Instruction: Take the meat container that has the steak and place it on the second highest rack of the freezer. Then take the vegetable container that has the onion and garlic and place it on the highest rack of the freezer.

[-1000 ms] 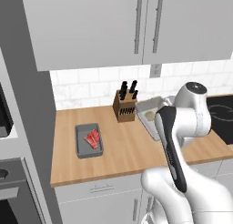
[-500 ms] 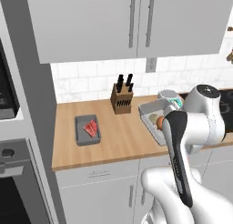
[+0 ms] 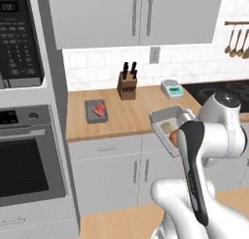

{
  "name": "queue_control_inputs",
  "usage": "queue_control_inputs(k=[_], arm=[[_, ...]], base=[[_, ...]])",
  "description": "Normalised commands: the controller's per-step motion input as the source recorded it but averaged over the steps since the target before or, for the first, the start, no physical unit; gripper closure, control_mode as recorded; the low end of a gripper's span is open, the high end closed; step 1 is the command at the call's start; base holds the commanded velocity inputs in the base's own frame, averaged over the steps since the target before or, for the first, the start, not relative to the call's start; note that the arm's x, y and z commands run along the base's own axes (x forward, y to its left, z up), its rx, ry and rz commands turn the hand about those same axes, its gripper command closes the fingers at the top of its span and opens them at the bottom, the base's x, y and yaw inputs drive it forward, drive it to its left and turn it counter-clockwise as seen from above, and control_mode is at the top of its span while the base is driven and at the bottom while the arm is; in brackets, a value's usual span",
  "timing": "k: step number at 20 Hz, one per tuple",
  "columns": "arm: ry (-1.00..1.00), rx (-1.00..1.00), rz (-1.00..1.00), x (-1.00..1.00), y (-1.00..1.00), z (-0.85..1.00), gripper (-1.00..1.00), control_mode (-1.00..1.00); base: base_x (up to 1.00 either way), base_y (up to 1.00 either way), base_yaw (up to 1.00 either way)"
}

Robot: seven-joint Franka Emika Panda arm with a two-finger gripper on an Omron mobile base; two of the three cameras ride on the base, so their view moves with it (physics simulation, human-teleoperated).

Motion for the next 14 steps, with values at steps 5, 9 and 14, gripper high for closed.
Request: queue_control_inputs(k=[5,9,14], arm=[[0.00,0.00,0.00,0.00,0.00,0.00,1.00,1.00],[0.00,0.00,0.00,0.00,0.00,0.00,1.00,1.00],[0.00,0.00,0.00,0.00,0.00,0.00,1.00,1.00]], base=[[-0.48,0.78,0.07],[-0.57,0.84,0.05],[-0.41,0.96,0.01]])
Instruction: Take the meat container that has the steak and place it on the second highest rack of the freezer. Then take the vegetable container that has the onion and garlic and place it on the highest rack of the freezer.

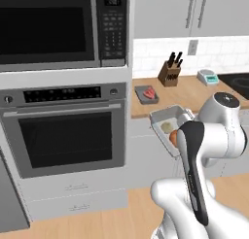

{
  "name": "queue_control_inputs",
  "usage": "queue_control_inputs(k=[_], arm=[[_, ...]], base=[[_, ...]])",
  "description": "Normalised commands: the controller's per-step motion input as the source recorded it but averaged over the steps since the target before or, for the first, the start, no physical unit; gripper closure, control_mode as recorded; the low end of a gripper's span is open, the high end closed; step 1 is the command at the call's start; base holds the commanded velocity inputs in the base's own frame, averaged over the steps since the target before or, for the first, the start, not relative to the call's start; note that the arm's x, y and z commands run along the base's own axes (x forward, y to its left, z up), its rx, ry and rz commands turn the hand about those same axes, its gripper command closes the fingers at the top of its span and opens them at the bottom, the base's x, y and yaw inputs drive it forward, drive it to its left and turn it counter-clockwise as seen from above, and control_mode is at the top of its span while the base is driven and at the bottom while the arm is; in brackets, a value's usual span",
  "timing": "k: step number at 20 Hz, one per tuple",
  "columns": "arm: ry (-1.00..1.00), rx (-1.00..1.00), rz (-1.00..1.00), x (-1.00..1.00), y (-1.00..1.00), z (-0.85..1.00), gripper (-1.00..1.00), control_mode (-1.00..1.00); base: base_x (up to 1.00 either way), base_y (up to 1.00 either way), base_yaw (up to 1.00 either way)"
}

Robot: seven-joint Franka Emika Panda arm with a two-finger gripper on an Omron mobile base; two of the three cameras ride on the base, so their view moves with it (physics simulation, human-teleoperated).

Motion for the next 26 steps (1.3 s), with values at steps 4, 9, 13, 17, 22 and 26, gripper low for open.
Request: queue_control_inputs(k=[4,9,13,17,22,26], arm=[[0.00,0.00,0.00,0.00,0.00,0.00,1.00,1.00],[0.00,0.00,0.00,0.00,0.00,0.00,1.00,1.00],[0.00,0.00,0.00,0.00,0.00,0.00,1.00,1.00],[0.00,0.00,0.00,0.00,0.00,0.00,1.00,1.00],[0.00,0.00,0.00,0.00,0.00,0.00,1.00,1.00],[0.00,0.00,0.00,0.00,0.00,0.00,1.00,1.00]], base=[[-0.02,1.00,0.00],[-0.06,1.00,0.00],[-0.12,1.00,0.00],[-0.02,1.00,0.00],[0.00,1.00,0.00],[0.00,1.00,0.00]])
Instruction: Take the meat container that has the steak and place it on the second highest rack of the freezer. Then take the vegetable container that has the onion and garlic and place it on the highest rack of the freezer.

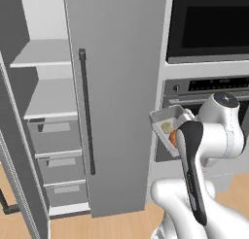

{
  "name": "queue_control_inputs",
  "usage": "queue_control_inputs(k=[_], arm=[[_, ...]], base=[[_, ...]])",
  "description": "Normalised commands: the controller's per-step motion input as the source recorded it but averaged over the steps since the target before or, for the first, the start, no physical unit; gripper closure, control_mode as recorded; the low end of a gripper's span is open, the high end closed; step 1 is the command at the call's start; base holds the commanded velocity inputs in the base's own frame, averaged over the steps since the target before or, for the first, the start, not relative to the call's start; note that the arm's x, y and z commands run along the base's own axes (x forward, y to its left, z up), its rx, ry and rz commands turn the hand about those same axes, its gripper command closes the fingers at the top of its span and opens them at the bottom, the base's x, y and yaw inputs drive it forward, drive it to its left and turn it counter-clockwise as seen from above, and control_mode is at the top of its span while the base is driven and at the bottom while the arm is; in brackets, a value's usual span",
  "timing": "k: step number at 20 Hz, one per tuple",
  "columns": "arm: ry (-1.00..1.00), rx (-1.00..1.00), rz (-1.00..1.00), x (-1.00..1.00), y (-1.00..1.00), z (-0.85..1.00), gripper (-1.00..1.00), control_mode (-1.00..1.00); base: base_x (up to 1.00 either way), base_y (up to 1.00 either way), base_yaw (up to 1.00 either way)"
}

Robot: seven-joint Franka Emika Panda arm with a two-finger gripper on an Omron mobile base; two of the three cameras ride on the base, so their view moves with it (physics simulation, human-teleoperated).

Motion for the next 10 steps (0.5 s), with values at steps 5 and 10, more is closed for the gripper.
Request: queue_control_inputs(k=[5,10], arm=[[0.00,0.00,0.00,0.00,0.00,0.00,1.00,1.00],[0.00,0.00,0.00,0.00,0.00,0.00,1.00,1.00]], base=[[0.00,0.94,0.06],[0.18,0.35,0.19]])
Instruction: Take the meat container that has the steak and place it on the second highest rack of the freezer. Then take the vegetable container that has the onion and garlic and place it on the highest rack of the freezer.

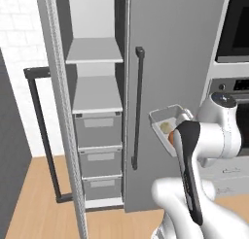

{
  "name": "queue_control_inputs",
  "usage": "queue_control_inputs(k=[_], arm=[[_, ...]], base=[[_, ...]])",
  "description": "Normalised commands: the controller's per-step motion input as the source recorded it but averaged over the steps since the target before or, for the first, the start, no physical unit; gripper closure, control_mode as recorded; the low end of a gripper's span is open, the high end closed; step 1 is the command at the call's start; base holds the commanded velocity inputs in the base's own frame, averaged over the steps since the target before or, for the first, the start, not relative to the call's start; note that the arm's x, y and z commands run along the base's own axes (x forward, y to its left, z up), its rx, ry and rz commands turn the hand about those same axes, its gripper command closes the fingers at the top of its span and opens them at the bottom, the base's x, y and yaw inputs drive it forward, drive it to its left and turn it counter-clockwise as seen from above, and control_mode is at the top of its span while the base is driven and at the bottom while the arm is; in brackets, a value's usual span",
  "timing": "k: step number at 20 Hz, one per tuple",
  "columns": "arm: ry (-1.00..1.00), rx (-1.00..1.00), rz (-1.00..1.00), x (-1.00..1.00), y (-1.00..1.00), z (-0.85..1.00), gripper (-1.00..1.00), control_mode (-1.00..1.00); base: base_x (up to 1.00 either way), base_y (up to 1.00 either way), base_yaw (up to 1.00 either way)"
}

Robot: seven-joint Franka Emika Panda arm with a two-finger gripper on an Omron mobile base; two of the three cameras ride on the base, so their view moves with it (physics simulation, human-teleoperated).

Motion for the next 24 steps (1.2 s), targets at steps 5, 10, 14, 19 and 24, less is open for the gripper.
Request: queue_control_inputs(k=[5,10,14,19,24], arm=[[0.00,0.00,0.00,0.00,0.00,0.00,1.00,1.00],[0.00,0.00,0.00,0.00,0.00,0.00,1.00,1.00],[0.00,0.00,0.00,0.00,0.00,0.00,1.00,1.00],[0.00,0.00,0.00,0.00,0.00,0.00,1.00,1.00],[0.00,0.00,0.00,0.00,0.00,0.00,1.00,1.00]], base=[[0.34,0.00,0.30],[0.36,0.25,0.19],[0.44,0.11,0.02],[0.51,0.29,0.00],[0.37,0.52,0.00]])
